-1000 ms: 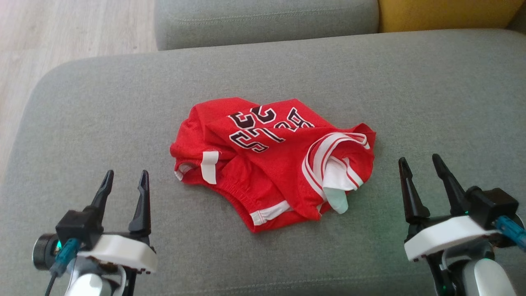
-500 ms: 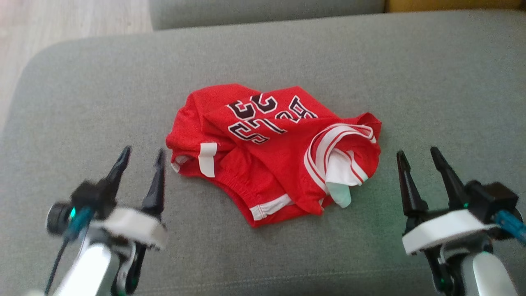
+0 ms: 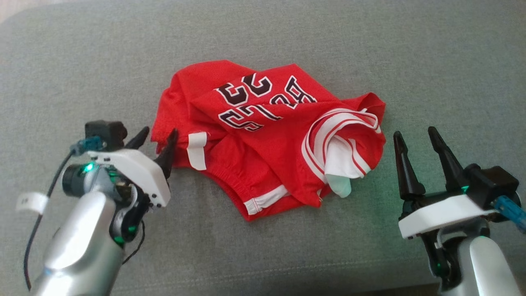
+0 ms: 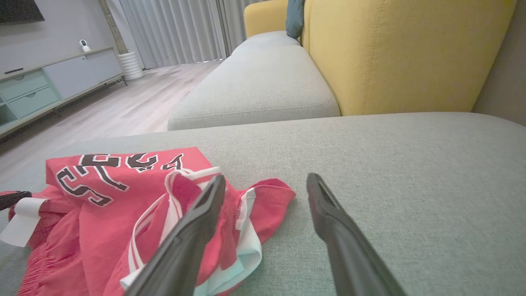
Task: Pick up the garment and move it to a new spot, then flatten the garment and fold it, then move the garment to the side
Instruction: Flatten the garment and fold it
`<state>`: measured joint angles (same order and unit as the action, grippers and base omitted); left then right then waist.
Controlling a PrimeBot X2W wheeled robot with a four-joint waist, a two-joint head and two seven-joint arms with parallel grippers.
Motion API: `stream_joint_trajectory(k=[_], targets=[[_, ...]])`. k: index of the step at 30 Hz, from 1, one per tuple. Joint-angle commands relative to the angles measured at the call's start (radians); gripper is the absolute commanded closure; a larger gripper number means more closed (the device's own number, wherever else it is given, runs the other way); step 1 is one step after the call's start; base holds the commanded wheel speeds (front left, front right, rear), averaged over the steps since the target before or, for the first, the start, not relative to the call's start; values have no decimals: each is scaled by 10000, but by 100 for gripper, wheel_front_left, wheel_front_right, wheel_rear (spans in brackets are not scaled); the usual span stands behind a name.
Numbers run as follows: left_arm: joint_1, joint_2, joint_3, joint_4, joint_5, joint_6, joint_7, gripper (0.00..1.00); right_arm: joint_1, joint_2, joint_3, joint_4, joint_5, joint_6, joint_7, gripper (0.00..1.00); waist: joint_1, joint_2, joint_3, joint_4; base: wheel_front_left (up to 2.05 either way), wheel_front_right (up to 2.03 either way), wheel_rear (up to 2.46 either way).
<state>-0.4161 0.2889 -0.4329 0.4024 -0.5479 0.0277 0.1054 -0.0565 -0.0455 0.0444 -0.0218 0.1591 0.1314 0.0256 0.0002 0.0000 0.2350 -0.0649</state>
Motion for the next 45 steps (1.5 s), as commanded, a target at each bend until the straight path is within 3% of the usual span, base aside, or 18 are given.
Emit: stream_joint_trajectory(k=[1, 2, 3, 6, 10, 14, 20, 28, 35, 45], targets=[[-525, 228, 434, -240, -122, -98, 83, 0, -408, -47, 208, -315, 80, -7, -123, 0, -2, 0, 12, -17, 0, 0, 0], [-589, 228, 452, -196, -235, -188, 193, 93, -423, -47, 205, -296, 88, -7, -139, 0, -2, 0, 23, -26, 0, 0, 0], [-640, 244, 449, -132, -309, -233, 343, 100, -438, -47, 199, -276, 95, -7, -155, 0, -2, 0, 30, -34, 0, 0, 0], [-757, 277, 460, -68, -505, -328, 679, 100, -480, -47, 186, -227, 118, -7, -209, 0, -2, 0, 37, -54, 0, 0, 0], [-1046, 427, 438, -494, -213, -318, 278, 100, -494, -47, 157, -153, 160, -7, -292, 0, -2, 0, -22, -58, 0, 0, 0], [-1560, 729, 220, -1466, 507, -356, -285, 100, -433, -47, 66, -64, 224, -7, -352, 0, -2, 0, -193, 10, 0, 0, 0], [-2633, 1105, 107, -3283, 1150, -436, -323, 100, -362, -47, 61, 77, 365, -7, -463, 0, -2, 0, -539, 55, 0, 0, 0], [-4663, 1154, 235, -4712, 1737, -469, -333, 100, -215, -47, 36, 265, 523, -7, -595, 0, -2, 0, -874, 138, 0, 0, 0], [-6522, 1158, 411, -4309, 2040, -569, -192, 100, -24, -47, 35, 387, 631, -7, -653, 0, -2, 0, -1307, 355, 0, 0, 0], [-8184, 2087, 923, -2514, 2421, -640, 343, 100, 416, -47, 60, 398, 747, -7, -596, 0, -2, 0, -1795, 1293, 0, 0, 0]])
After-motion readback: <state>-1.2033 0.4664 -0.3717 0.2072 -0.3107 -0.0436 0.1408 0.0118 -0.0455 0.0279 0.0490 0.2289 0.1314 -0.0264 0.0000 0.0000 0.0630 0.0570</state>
